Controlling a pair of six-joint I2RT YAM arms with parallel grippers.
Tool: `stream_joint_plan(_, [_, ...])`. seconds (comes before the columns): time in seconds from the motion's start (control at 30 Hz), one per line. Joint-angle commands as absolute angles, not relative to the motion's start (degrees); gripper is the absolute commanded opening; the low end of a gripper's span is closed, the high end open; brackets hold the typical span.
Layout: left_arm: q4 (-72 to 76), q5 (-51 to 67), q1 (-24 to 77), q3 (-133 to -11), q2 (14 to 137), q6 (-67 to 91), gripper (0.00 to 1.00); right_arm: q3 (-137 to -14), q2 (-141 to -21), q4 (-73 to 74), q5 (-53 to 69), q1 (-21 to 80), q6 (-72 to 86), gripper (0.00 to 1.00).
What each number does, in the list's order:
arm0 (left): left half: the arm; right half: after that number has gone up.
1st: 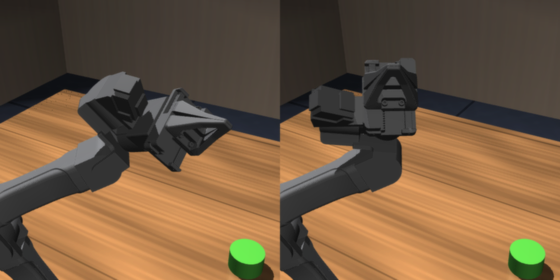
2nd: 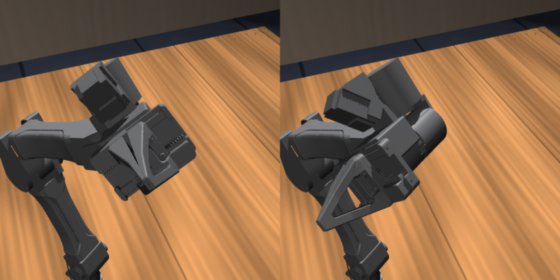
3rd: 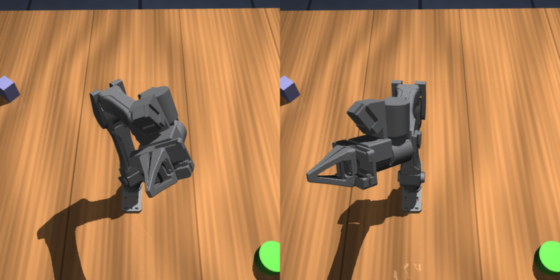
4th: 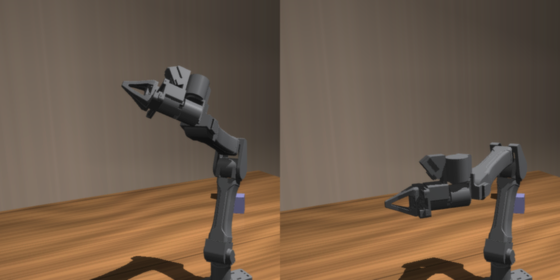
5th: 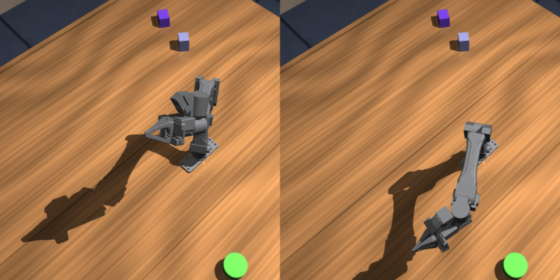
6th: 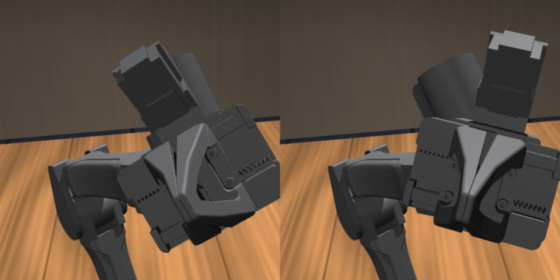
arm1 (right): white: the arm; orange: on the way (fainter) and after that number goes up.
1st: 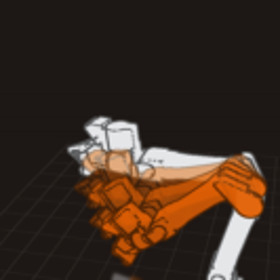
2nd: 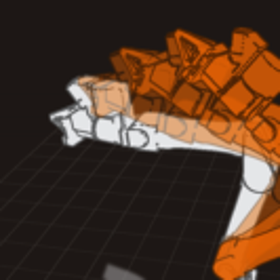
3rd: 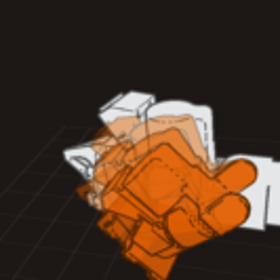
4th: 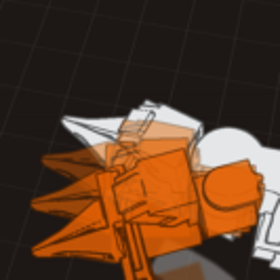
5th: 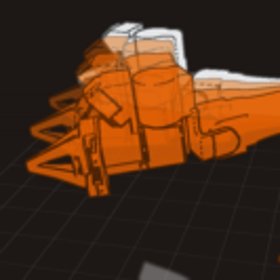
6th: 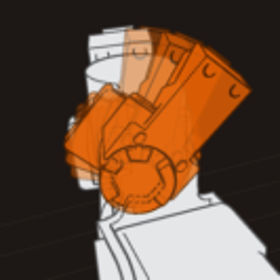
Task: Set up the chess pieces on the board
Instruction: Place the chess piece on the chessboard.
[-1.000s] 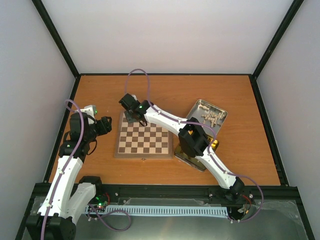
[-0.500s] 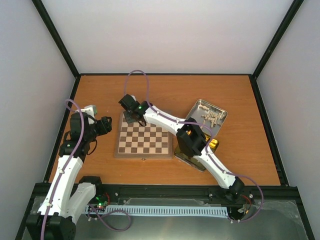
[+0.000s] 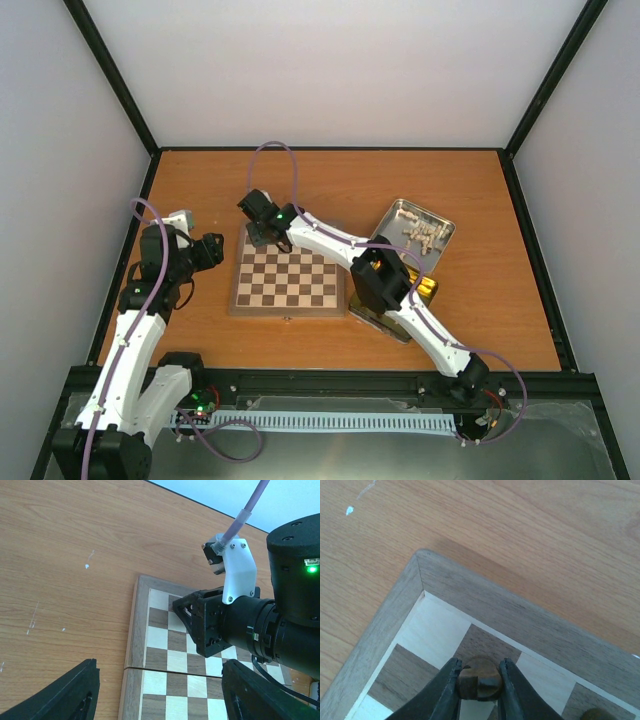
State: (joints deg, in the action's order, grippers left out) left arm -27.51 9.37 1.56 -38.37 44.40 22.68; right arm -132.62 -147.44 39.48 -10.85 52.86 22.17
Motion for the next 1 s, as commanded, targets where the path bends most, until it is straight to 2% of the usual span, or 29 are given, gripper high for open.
stream_joint_plan(0.0, [-28.19, 9.11, 1.55, -39.18, 44.38, 23.20, 0.68, -135.51, -149.72, 37.47, -11.40, 52.55, 21.13, 0.21])
stream_joint_plan(0.33, [-28.17, 8.99, 1.54, -39.18, 44.24, 23.29, 0.68, -135.58, -149.50, 39.11, -11.12, 52.47, 21.74, 0.20])
stream_joint_plan(0.53, [-28.13, 9.14, 1.55, -39.20, 44.29, 23.19, 0.68, -134.40, -148.11, 38.96, -10.49, 52.47, 22.05, 0.16])
stream_joint_plan(0.97, [-27.97, 9.36, 1.54, -39.19, 44.43, 23.20, 0.68, -130.42, -144.49, 39.24, -11.10, 52.77, 23.06, 0.15])
